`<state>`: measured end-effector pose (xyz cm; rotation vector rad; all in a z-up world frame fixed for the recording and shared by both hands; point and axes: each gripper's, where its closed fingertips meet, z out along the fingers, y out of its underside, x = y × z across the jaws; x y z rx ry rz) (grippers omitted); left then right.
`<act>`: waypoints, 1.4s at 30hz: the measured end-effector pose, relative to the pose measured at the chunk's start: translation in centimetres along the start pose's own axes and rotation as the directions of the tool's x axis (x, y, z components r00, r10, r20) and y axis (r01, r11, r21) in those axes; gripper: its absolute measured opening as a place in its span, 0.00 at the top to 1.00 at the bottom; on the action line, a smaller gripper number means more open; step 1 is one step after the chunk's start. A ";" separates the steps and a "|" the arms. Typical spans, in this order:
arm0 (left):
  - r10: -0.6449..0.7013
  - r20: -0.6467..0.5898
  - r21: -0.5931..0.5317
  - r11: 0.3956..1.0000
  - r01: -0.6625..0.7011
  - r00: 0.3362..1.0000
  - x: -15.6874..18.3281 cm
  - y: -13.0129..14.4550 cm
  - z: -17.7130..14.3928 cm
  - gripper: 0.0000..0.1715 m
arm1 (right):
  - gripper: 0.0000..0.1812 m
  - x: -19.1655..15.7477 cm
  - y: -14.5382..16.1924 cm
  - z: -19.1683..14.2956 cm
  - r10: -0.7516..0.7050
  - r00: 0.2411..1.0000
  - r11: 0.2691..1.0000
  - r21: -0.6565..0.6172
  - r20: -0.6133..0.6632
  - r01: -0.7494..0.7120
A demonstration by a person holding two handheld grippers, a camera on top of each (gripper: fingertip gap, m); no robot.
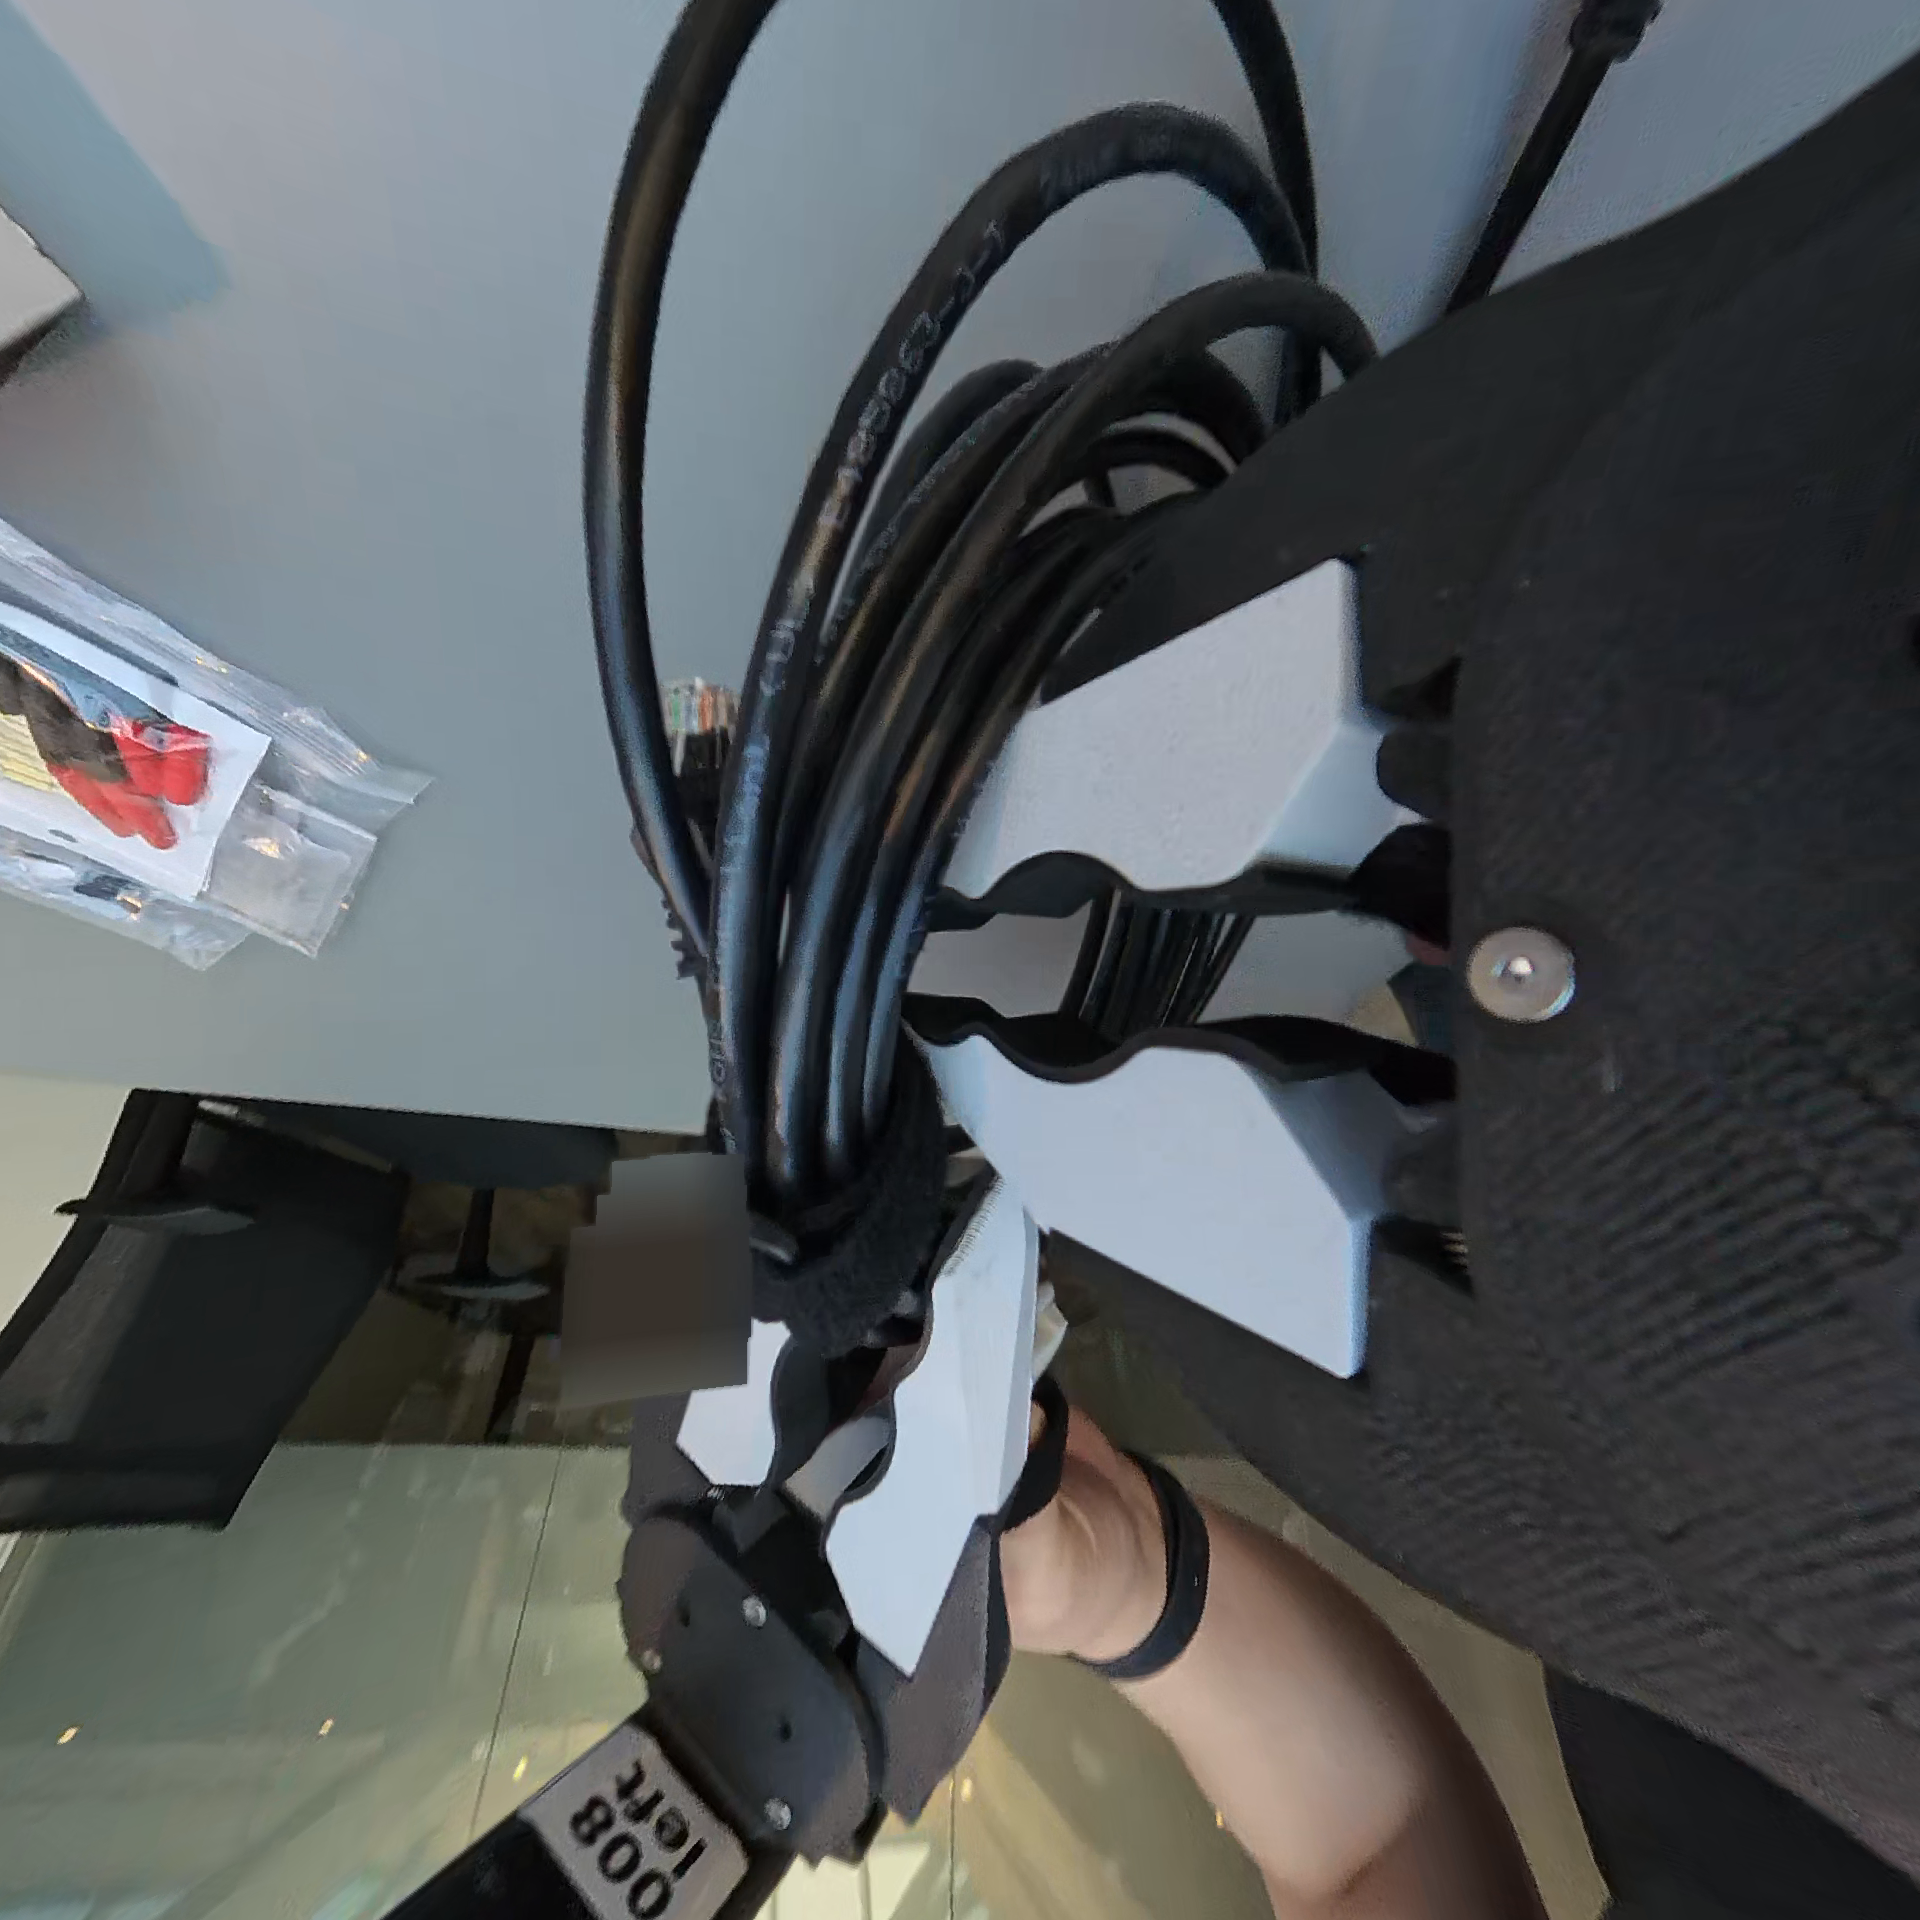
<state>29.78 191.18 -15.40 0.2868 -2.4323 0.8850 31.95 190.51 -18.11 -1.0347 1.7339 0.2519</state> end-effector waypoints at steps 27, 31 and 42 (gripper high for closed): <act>-0.057 0.059 0.070 0.996 0.053 0.997 -0.2 0.6 -0.2 0.92 | 0.61 -1.3 1.2 -5.0 0.329 0.894 0.935 0.027 0.303 -0.353; -0.068 0.077 0.087 0.994 0.062 0.995 -0.2 0.7 -0.2 0.92 | 0.62 -2.5 0.6 -7.6 0.488 0.818 0.850 0.048 0.303 -0.525; 0.001 0.170 0.078 0.997 -0.015 0.985 1.7 1.1 0.2 0.93 | 0.38 -5.9 -1.1 -6.3 0.475 0.840 0.850 0.112 0.261 -0.515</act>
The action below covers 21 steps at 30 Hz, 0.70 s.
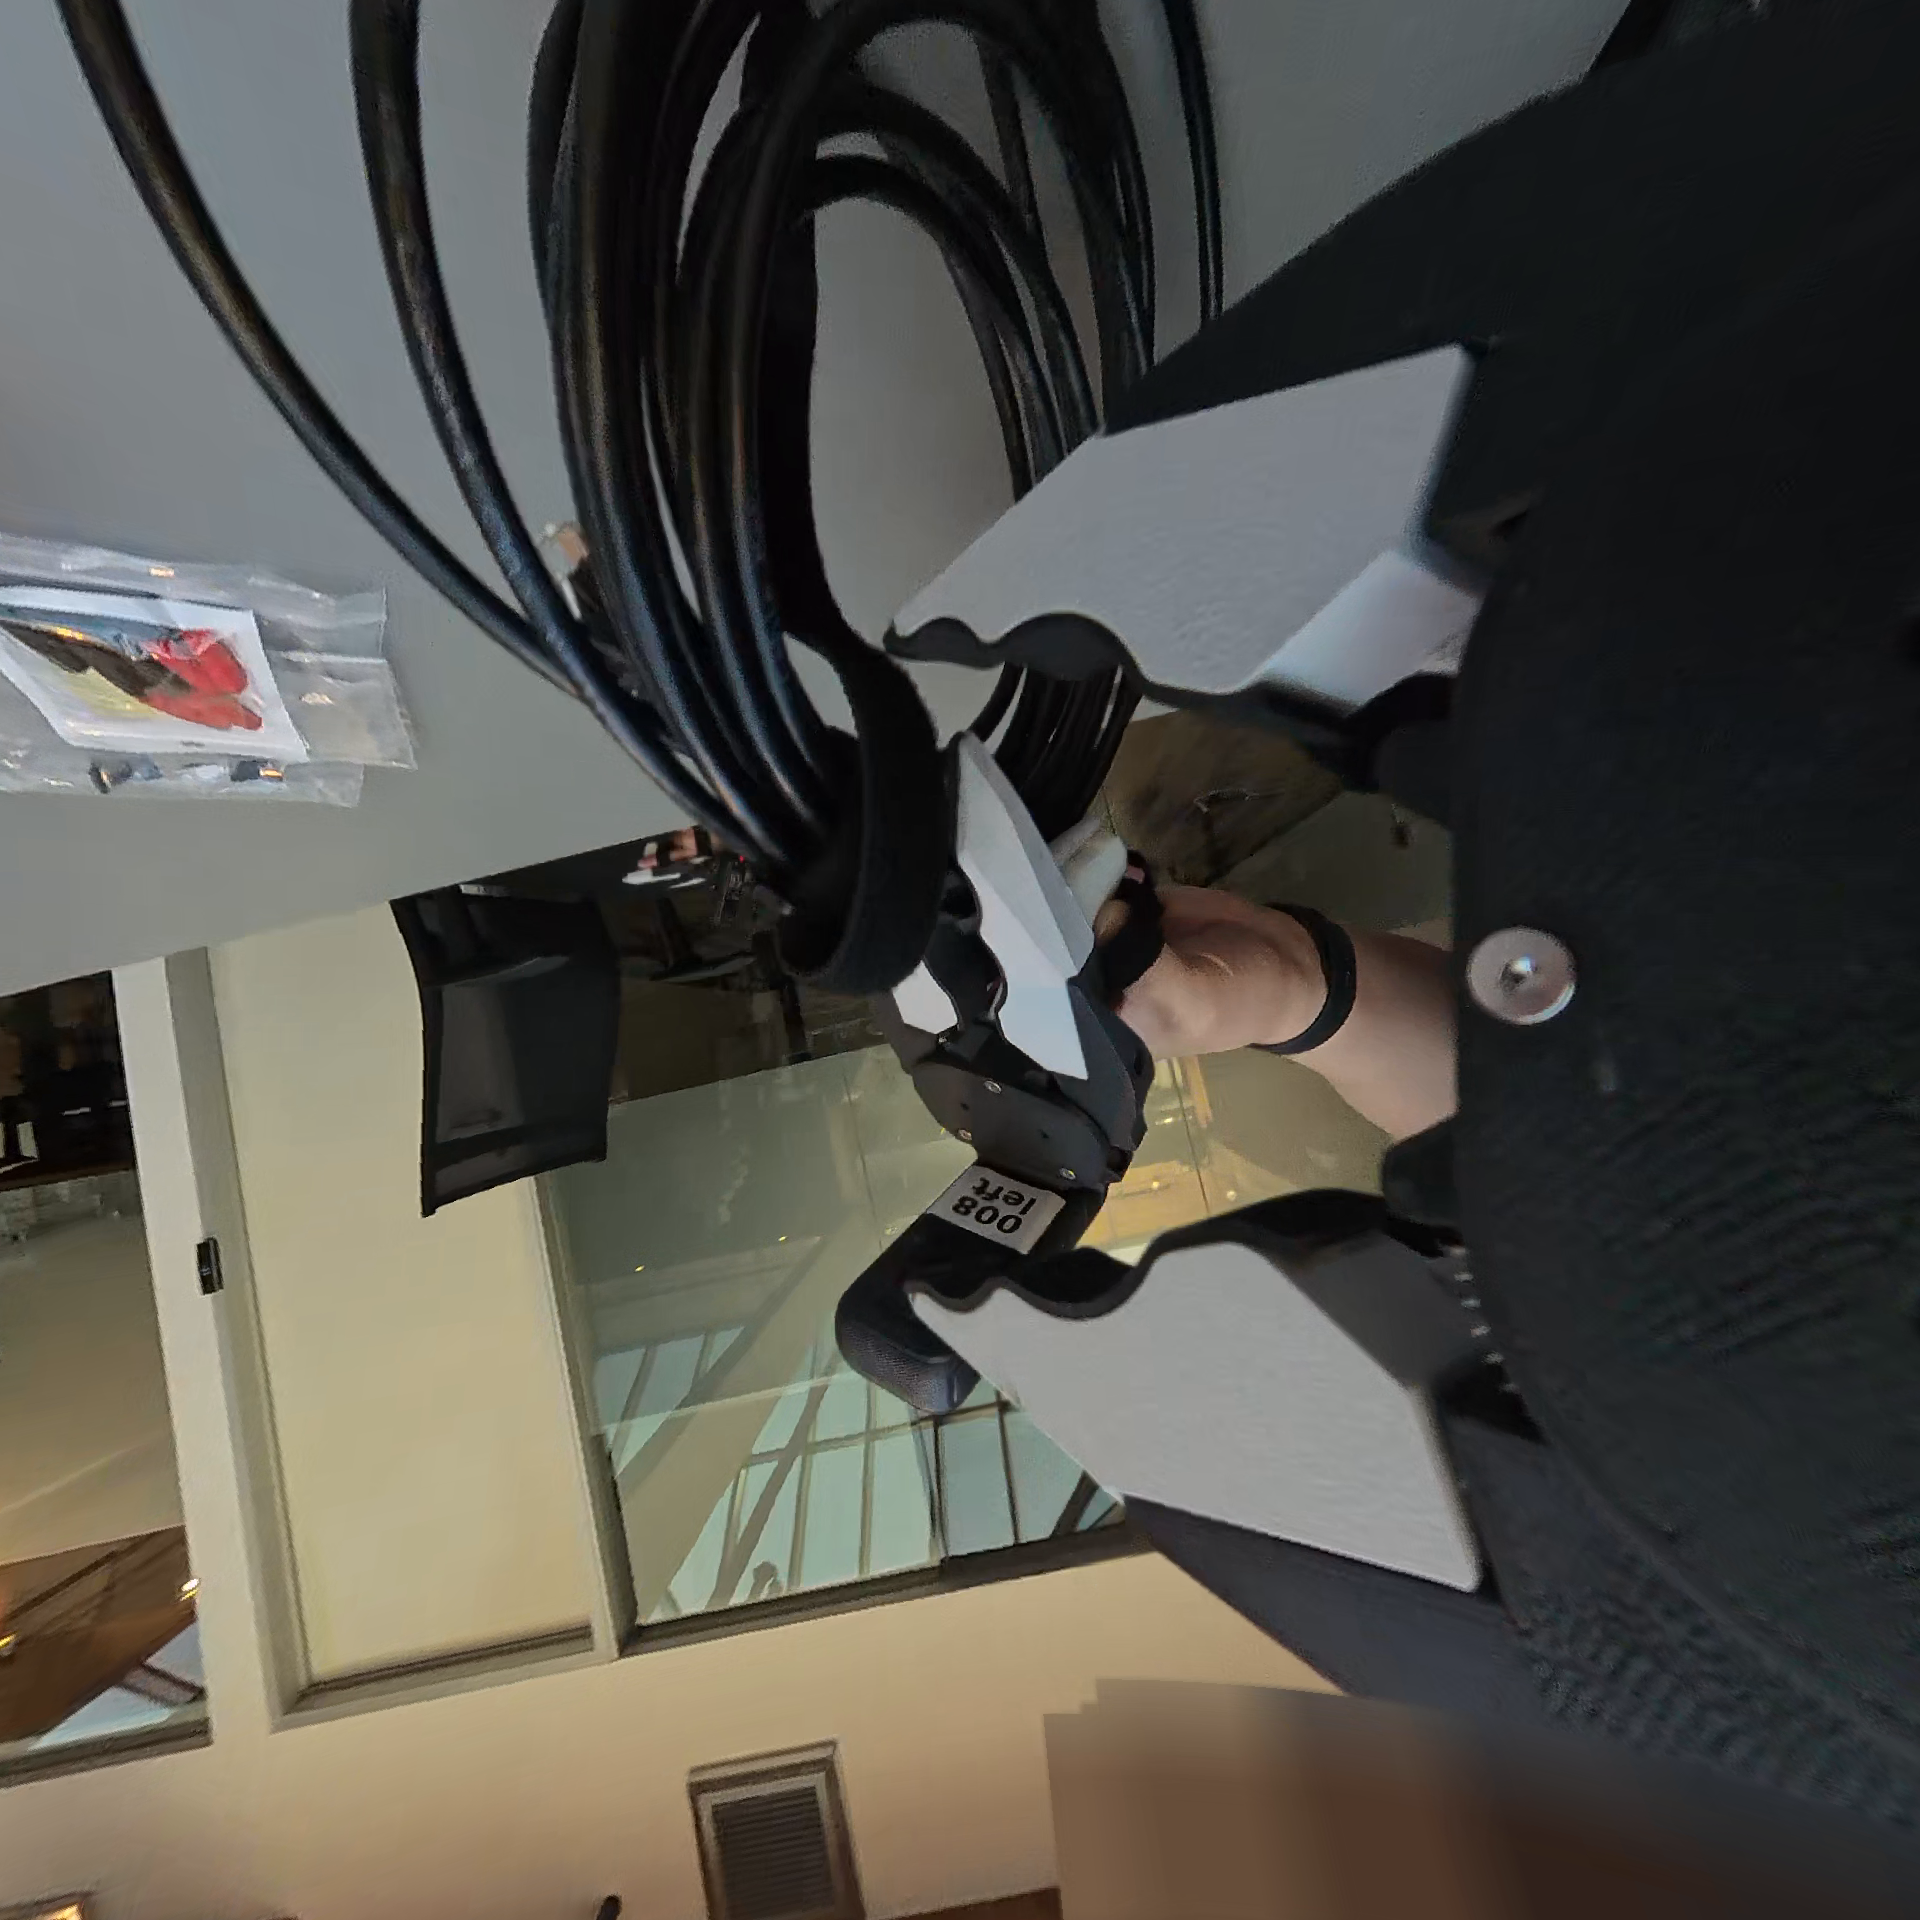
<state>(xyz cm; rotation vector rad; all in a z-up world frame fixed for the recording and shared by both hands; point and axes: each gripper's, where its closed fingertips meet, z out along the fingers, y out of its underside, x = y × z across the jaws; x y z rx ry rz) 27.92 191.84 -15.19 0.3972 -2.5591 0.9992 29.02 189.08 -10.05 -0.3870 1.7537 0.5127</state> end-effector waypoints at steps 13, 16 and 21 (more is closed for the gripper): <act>0.063 0.027 0.002 0.998 -0.063 0.998 1.9 -0.1 0.3 0.94 | 0.49 0.5 1.3 0.4 -0.021 0.997 0.990 -0.140 -0.069 0.011; 0.077 0.030 0.007 0.997 -0.077 0.997 2.5 -0.2 0.4 0.94 | 0.50 0.5 1.3 1.0 0.060 0.998 0.993 -0.107 0.018 -0.058; 0.084 0.031 0.012 0.996 -0.084 0.996 3.5 -0.2 0.6 0.94 | 0.59 0.6 1.2 0.7 0.071 0.984 0.997 -0.054 0.164 -0.063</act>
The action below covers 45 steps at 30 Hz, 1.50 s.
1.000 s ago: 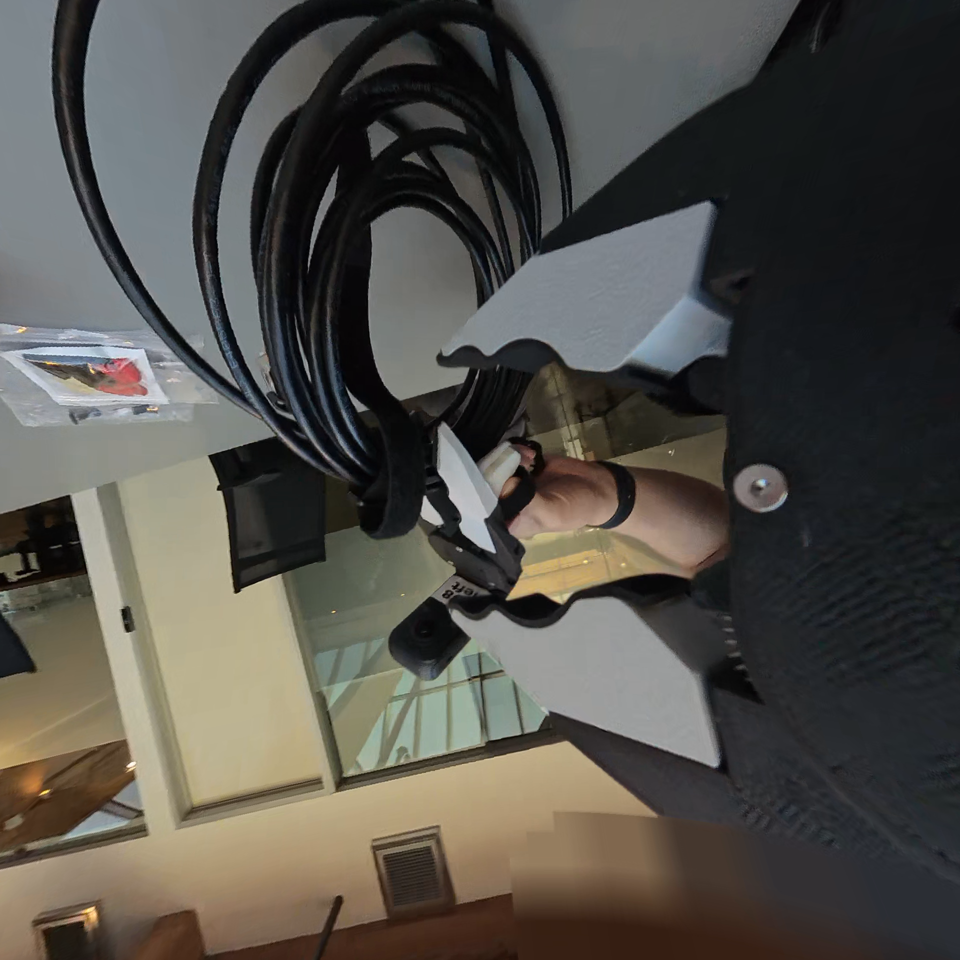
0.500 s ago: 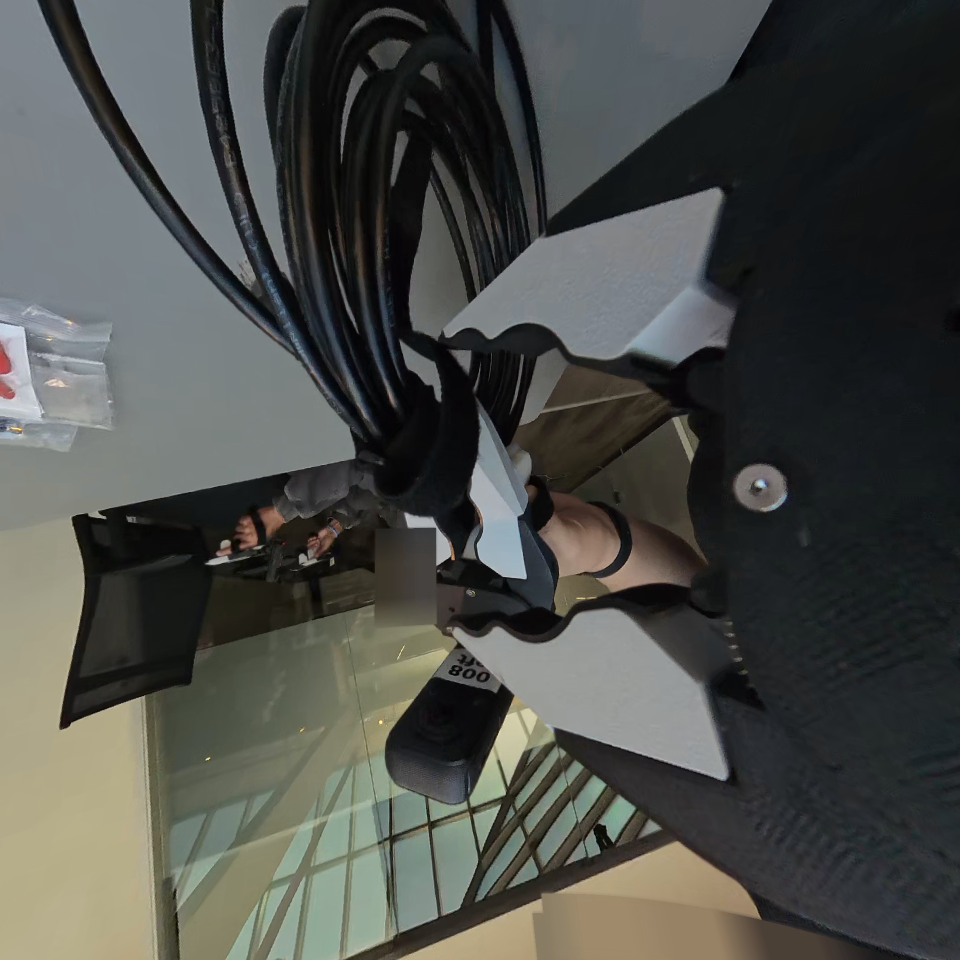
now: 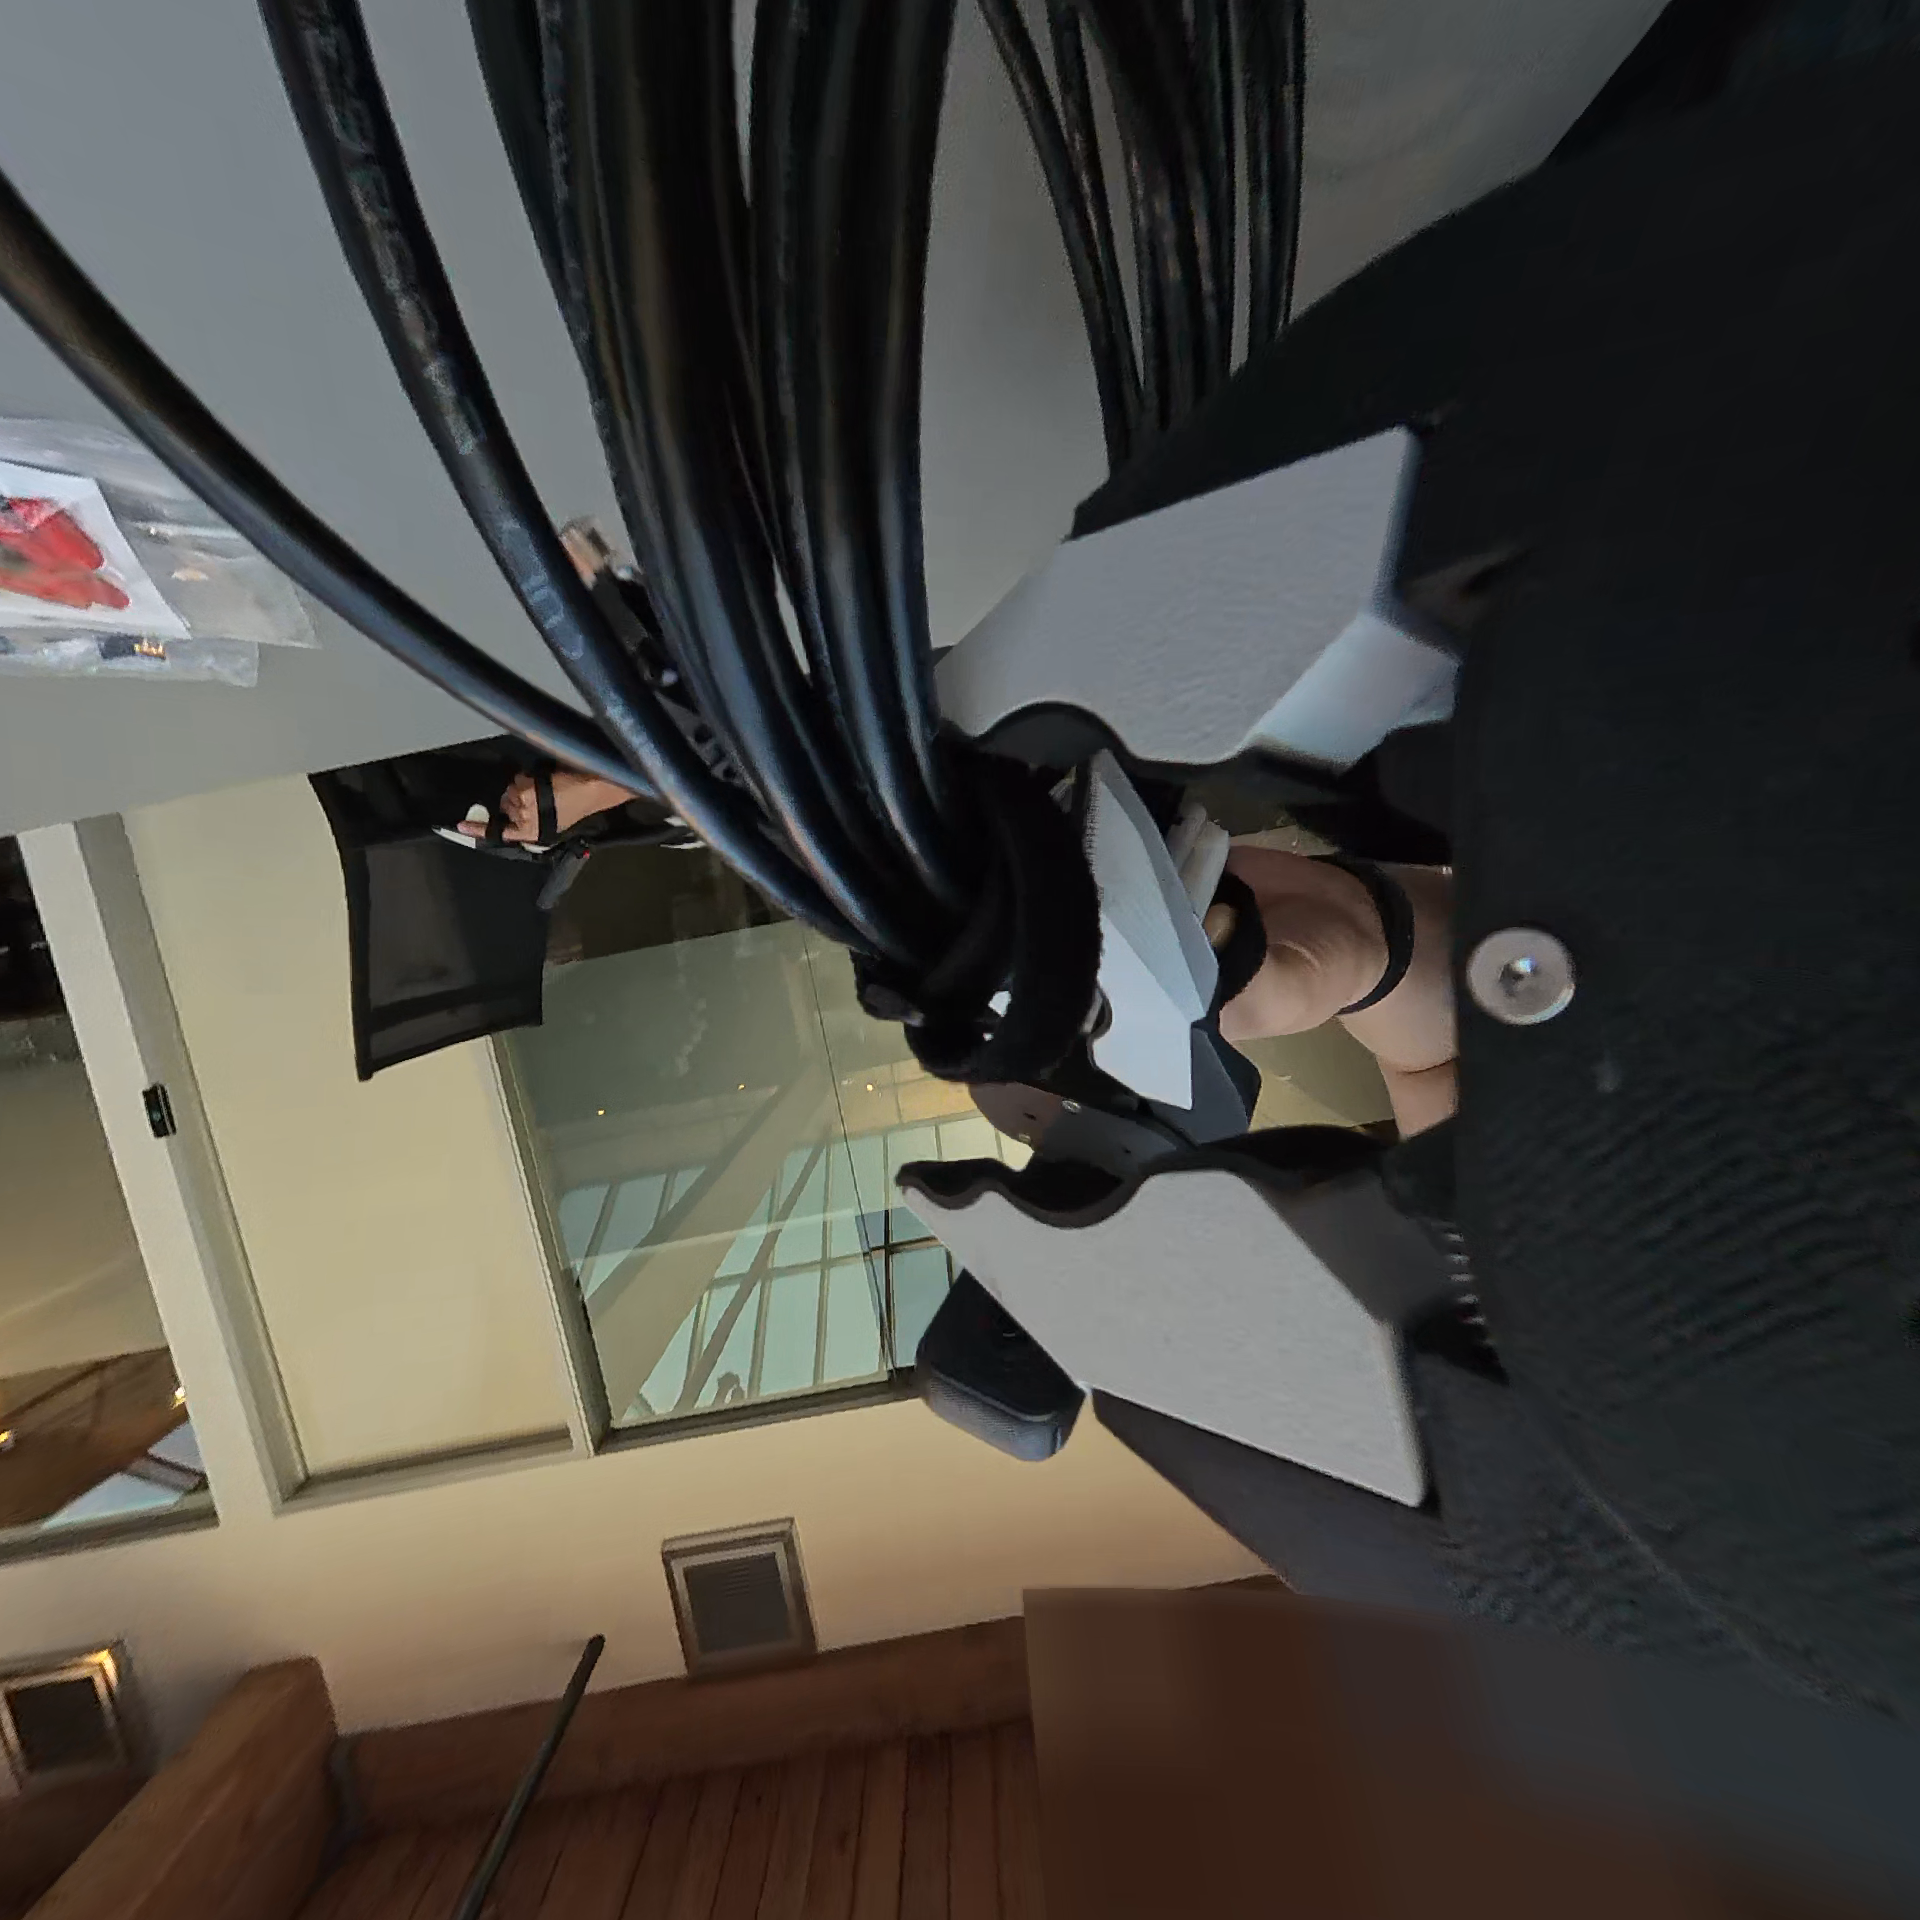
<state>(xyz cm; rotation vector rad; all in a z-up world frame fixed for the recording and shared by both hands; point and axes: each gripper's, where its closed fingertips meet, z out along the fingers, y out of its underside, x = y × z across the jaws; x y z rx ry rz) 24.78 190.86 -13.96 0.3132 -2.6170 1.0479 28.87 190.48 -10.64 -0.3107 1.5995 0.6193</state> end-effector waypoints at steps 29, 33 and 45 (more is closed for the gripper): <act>-0.691 -0.635 -0.033 0.471 0.881 0.345 -3.7 -2.8 -0.2 0.85 | 0.83 0.1 1.5 -1.2 -0.180 0.932 0.974 -0.071 0.316 0.213; -0.654 -0.574 0.093 0.546 0.832 0.493 -4.8 -3.4 -1.1 0.88 | 0.83 0.1 1.2 -1.2 -0.172 0.935 0.977 -0.070 0.311 0.203; -0.704 -0.603 0.013 0.462 0.887 0.376 -4.1 -0.9 -0.6 0.82 | 0.83 0.0 0.6 -1.1 -0.120 0.939 0.984 -0.085 0.323 0.155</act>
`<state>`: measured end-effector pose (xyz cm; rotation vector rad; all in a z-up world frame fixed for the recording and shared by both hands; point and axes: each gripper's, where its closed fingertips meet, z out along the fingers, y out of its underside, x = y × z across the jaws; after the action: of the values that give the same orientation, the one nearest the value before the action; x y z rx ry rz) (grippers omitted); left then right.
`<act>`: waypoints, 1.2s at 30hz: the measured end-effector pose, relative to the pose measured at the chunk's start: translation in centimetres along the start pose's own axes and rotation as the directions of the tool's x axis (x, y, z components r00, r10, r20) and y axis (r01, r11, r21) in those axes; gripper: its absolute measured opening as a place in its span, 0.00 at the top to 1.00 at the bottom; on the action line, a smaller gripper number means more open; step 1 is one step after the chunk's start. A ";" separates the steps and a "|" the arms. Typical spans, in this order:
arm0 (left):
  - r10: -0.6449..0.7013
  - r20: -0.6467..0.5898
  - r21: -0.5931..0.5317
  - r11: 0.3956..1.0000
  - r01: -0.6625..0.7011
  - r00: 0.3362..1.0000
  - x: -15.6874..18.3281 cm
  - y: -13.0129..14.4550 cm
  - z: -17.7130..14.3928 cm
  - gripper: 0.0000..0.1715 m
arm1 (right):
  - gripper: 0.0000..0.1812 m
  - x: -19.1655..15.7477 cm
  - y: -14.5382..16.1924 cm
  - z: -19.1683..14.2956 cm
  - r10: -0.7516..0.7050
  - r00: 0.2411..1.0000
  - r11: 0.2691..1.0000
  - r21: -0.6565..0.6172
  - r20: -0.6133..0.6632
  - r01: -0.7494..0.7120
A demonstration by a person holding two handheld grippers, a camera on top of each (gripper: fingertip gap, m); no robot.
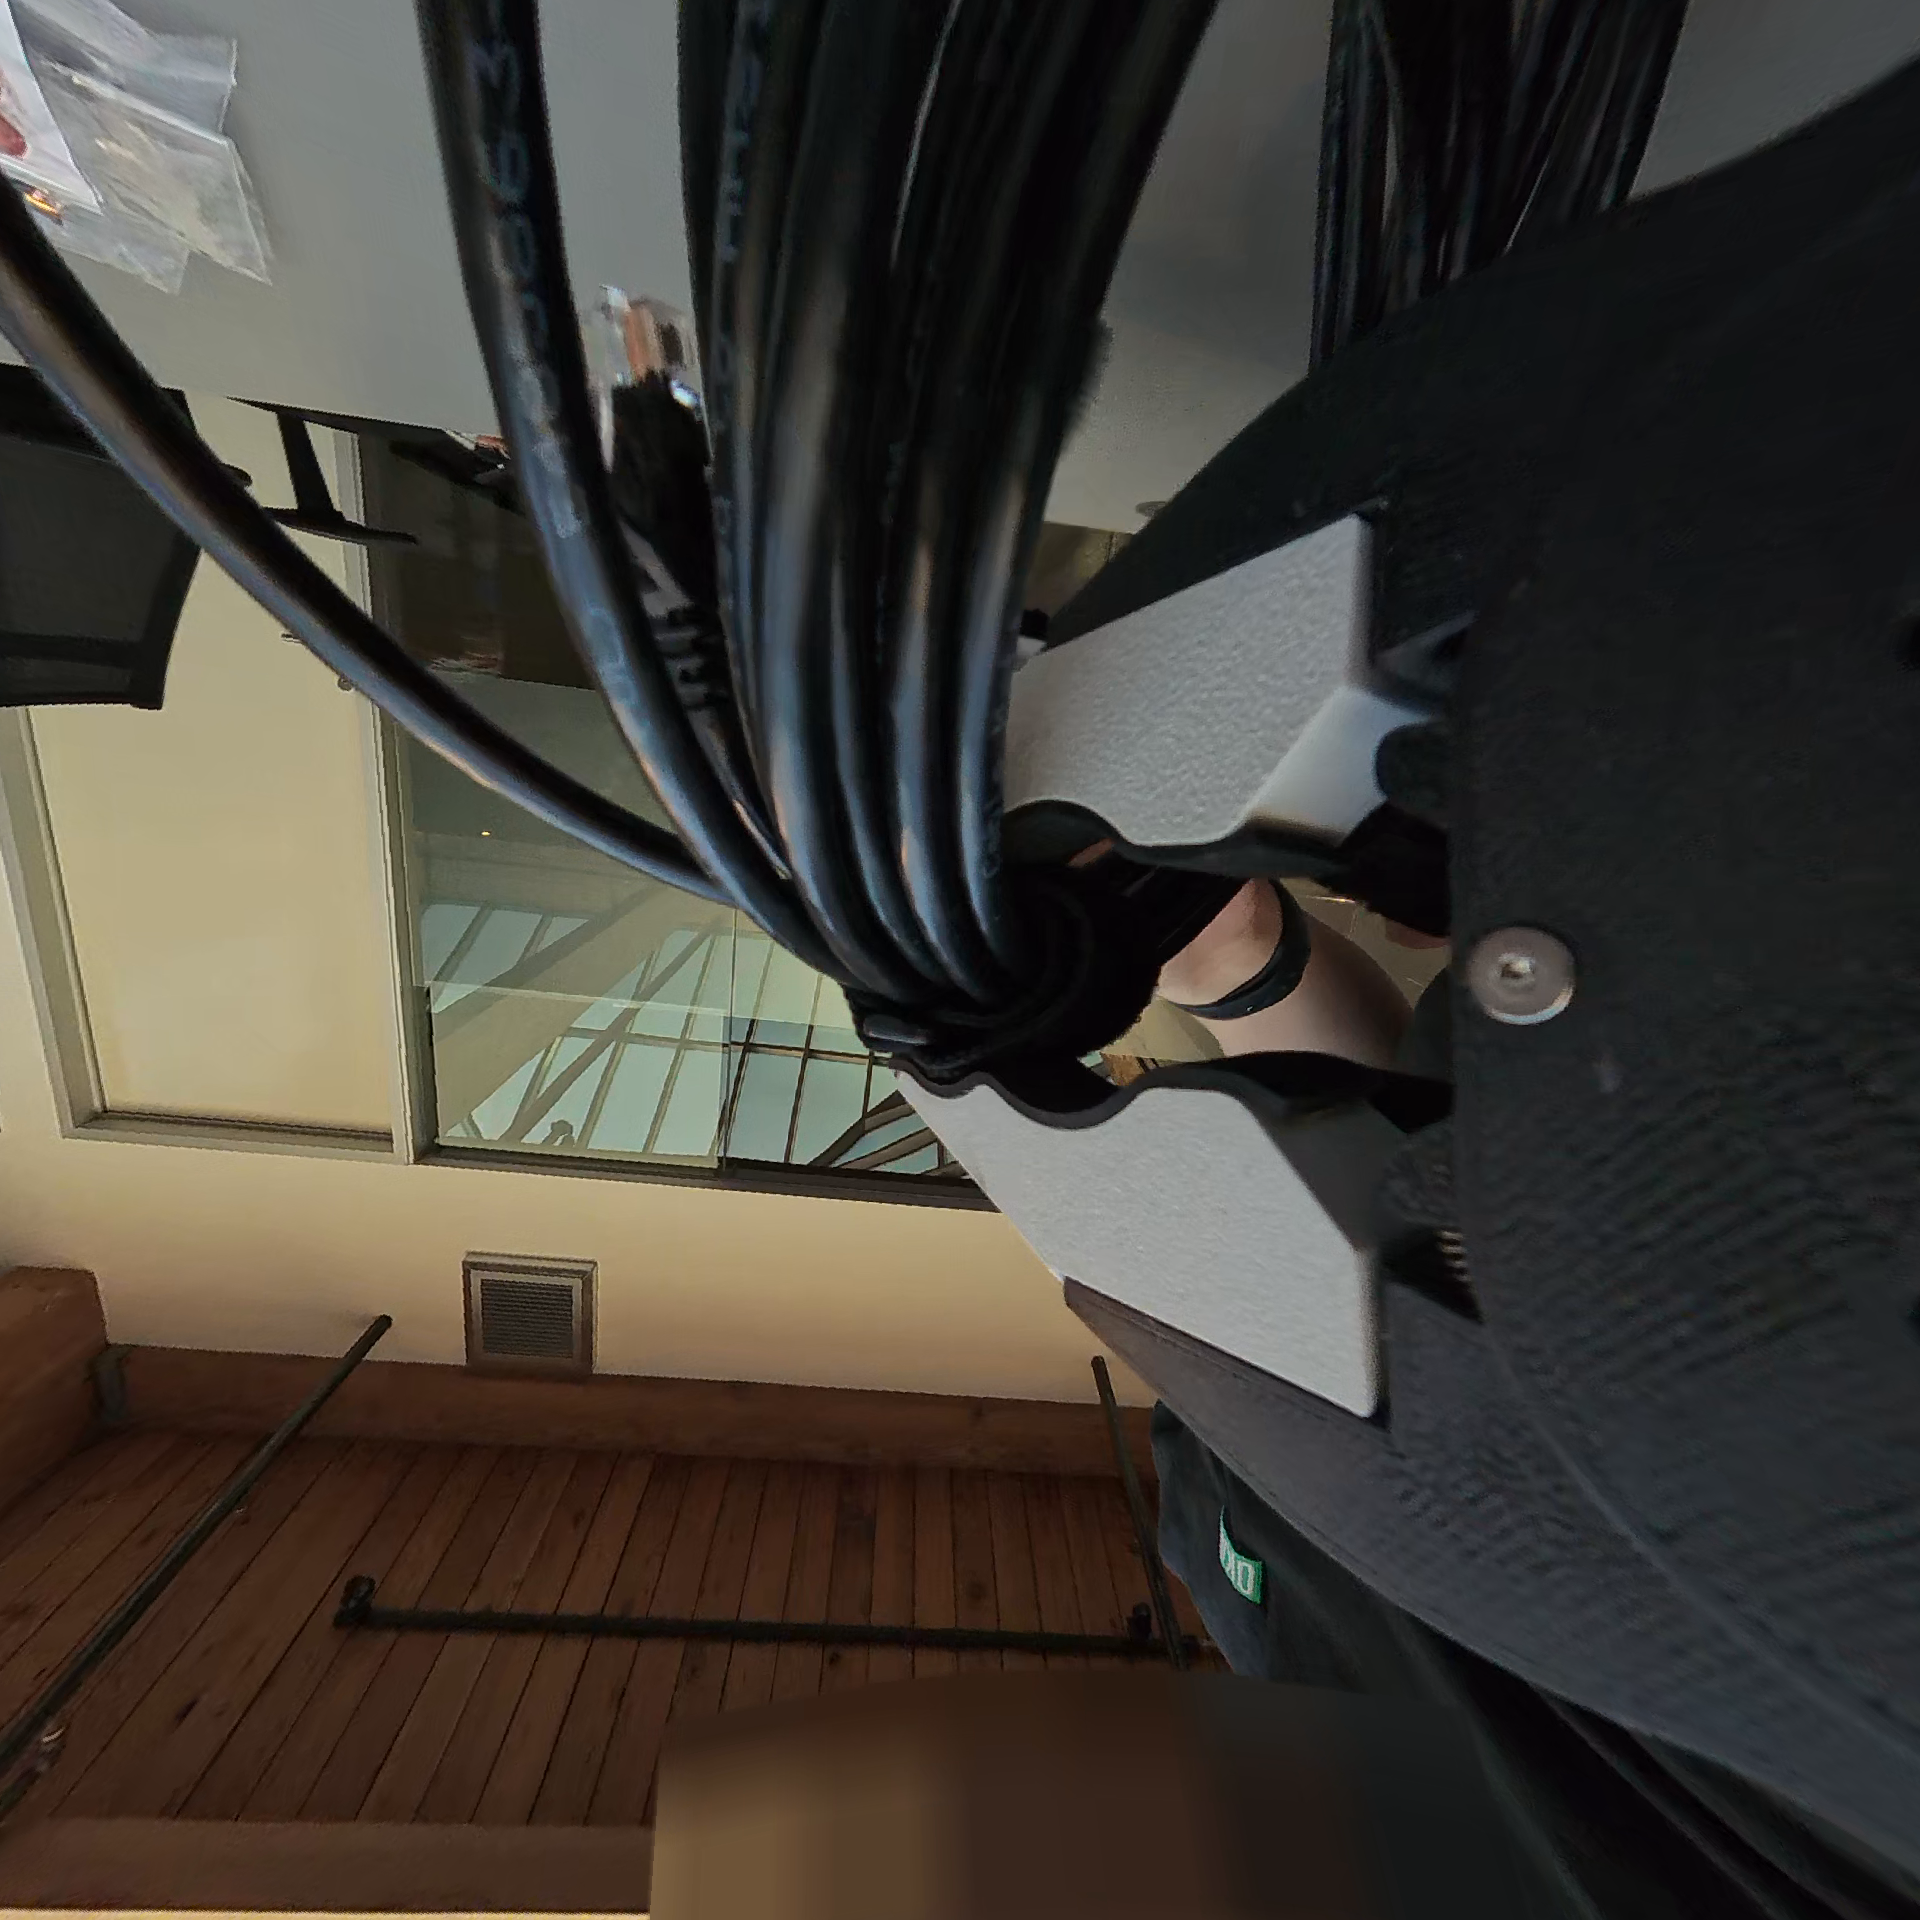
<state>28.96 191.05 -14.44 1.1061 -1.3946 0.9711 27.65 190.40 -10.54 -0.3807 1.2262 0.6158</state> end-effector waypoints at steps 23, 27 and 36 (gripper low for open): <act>0.211 -0.090 0.091 0.975 -0.203 0.973 3.7 -2.2 0.2 1.00 | 0.83 0.9 0.2 0.7 0.018 0.999 0.999 -0.027 -0.042 -0.019; 0.353 -0.015 0.049 0.935 -0.352 0.935 4.2 -2.3 0.4 1.00 | 0.82 1.5 0.0 1.2 0.038 0.997 0.999 -0.025 -0.069 -0.040; 0.547 0.095 -0.047 0.837 -0.546 0.832 2.4 -5.2 -1.0 1.00 | 0.80 5.0 -1.0 4.3 0.024 0.978 0.990 -0.129 -0.205 -0.051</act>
<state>34.26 190.46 -11.98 0.7540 -1.8584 1.3142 32.54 193.22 -14.02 -0.5445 1.3937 0.7069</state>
